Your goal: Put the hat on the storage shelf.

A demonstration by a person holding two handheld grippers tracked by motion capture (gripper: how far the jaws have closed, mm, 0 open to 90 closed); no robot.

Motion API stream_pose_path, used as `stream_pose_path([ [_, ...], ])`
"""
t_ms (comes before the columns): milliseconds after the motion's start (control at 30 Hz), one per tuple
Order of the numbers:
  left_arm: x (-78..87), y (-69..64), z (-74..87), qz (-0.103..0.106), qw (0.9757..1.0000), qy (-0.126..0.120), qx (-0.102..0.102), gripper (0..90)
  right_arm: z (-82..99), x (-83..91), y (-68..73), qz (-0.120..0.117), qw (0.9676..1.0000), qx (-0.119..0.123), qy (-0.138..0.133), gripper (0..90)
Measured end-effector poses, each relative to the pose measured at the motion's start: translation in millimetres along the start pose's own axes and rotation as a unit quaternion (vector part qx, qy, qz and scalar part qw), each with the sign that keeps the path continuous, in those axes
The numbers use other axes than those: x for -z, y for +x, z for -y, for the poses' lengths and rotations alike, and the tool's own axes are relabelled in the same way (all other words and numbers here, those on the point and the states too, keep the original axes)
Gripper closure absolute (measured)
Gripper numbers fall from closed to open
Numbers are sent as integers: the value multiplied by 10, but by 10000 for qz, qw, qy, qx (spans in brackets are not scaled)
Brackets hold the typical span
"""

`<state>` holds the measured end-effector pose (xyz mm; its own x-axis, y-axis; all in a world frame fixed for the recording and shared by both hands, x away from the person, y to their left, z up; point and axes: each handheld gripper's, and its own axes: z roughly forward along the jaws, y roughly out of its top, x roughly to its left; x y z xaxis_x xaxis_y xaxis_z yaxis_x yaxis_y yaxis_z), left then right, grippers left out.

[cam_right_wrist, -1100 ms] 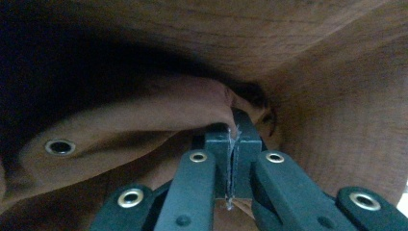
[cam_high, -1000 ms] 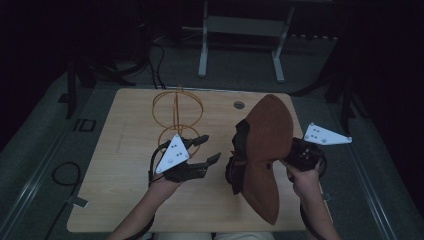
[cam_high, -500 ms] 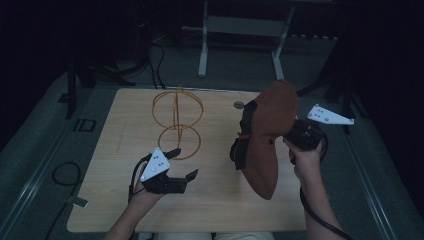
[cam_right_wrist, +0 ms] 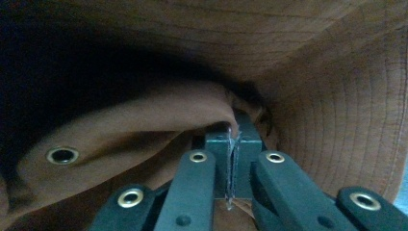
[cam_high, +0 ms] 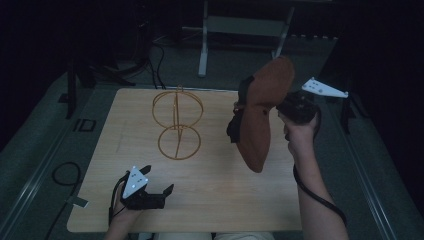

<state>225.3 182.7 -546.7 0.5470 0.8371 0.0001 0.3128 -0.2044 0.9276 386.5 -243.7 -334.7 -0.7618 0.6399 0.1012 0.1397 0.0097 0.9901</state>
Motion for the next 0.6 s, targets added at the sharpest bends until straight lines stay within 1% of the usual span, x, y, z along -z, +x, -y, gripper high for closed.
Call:
stream_pose_path([
  [100, 37, 15, 125, -138, 9999, -8, 102, 25, -86, -146, -17, 77, 9999, 45, 48, 884],
  [133, 50, 25, 164, -149, 9998, -6, 155, 25, -109, -197, -19, 80, 9999, 48, 76, 884],
  [200, 79, 47, 230, -192, 9996, 26, 191, 25, -151, -298, -20, 112, 9999, 52, 102, 884],
  [300, 122, 84, 260, -296, 9994, -7, 173, 25, -210, -477, -32, 108, 9998, 10, 151, 884],
  [400, 167, 127, 262, -423, 9986, -155, 286, 25, -248, -657, -28, 28, 9997, -64, 239, 884],
  [433, 174, 136, 263, -430, 9985, -176, 299, 26, -269, -747, 3, 14, 9996, -54, 281, 884],
  [600, 200, 177, 271, -456, 9981, -243, 341, 26, -409, -1078, 160, -133, 9992, 42, 381, 883],
])
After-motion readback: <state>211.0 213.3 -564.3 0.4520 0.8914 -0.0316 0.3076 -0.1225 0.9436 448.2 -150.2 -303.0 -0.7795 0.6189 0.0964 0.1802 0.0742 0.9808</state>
